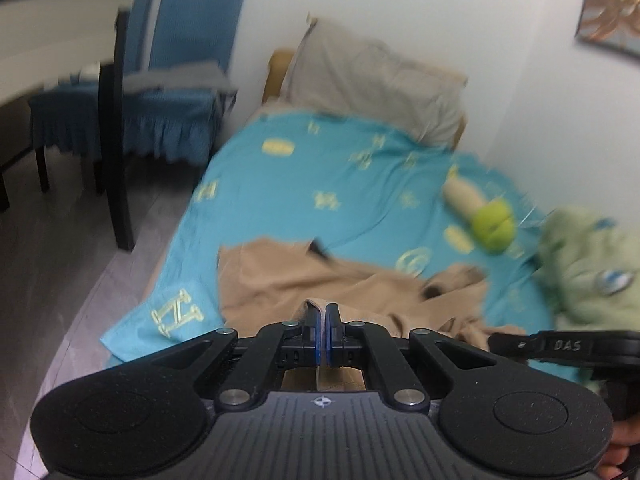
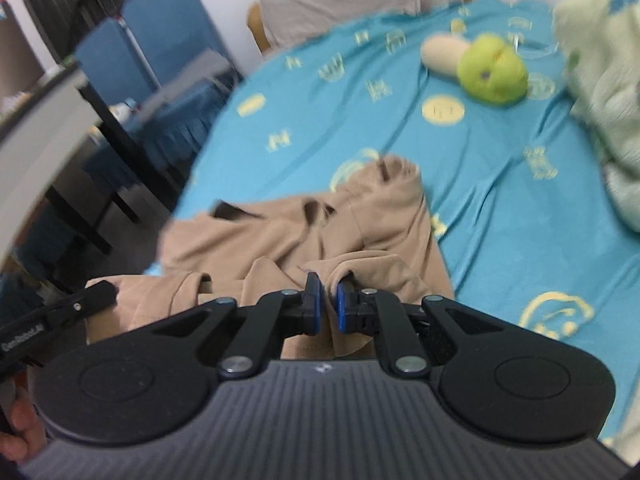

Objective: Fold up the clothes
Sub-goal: 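Lift the hem with the left tool while the right tool grasps the hem beside it, then fold the hem toward the collar and open both tools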

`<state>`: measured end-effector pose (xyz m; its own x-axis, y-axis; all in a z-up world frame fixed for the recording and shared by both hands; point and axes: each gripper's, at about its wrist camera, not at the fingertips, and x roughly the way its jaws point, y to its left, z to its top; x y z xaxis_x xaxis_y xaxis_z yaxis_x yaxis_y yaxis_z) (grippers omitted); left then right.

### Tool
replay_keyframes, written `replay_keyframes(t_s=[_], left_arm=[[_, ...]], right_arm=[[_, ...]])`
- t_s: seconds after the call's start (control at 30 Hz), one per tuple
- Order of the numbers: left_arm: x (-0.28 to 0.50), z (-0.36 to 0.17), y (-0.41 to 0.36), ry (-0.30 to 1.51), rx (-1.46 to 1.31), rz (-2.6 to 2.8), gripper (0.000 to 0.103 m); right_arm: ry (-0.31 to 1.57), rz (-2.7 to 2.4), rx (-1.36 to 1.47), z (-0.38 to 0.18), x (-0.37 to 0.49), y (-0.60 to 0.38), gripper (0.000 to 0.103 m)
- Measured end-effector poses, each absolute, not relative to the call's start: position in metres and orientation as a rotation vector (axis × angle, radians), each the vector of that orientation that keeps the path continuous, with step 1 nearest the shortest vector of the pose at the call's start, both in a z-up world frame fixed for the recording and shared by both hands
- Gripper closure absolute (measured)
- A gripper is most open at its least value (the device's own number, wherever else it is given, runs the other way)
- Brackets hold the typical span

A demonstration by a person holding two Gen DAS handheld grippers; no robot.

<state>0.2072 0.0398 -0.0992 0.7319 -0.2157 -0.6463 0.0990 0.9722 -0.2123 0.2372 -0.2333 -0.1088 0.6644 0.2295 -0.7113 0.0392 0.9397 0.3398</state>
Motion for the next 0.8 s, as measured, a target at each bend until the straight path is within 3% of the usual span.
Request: replay_keyframes(t_s=[0.17, 0.4, 0.5, 0.53, 0.57, 0.6, 0.63, 0.67, 0.8], left_arm=[[0.238, -0.149, 0.036, 0.832, -0.131, -0.176, 0.101], [0.242, -0.157, 0.033, 0.838, -0.11, -0.182, 0.1], [0.233, -0.146, 0.033, 0.821, -0.105, -0.184, 0.09], [0.229, -0.142, 0.033, 0.812, -0.102, -0.185, 0.081], [0.225, -0.137, 0.033, 0.804, -0.101, -0.19, 0.074], [0.221, -0.132, 0.033, 0.795, -0.102, -0.197, 0.059], [0.216, -0.126, 0.034, 0.784, -0.102, -0.205, 0.046], [0.212, -0.121, 0.035, 0.771, -0.102, -0.21, 0.042], [0.187, -0.102, 0.046, 0.729, -0.094, -0.215, 0.027]], right_arm=[[0.91, 0.093, 0.28, -0.15, 0.266, -0.225, 0.09], [0.902, 0.095, 0.26, -0.153, 0.265, -0.224, 0.089], [0.908, 0.104, 0.281, -0.148, 0.264, -0.227, 0.084], [0.905, 0.117, 0.294, -0.145, 0.263, -0.228, 0.073], [0.901, 0.131, 0.308, -0.142, 0.261, -0.23, 0.054], [0.891, 0.143, 0.322, -0.139, 0.258, -0.231, 0.042], [0.872, 0.155, 0.337, -0.135, 0.254, -0.231, 0.023], [0.851, 0.16, 0.347, -0.13, 0.249, -0.232, 0.016], [0.773, 0.119, 0.376, -0.111, 0.224, -0.243, 0.018]])
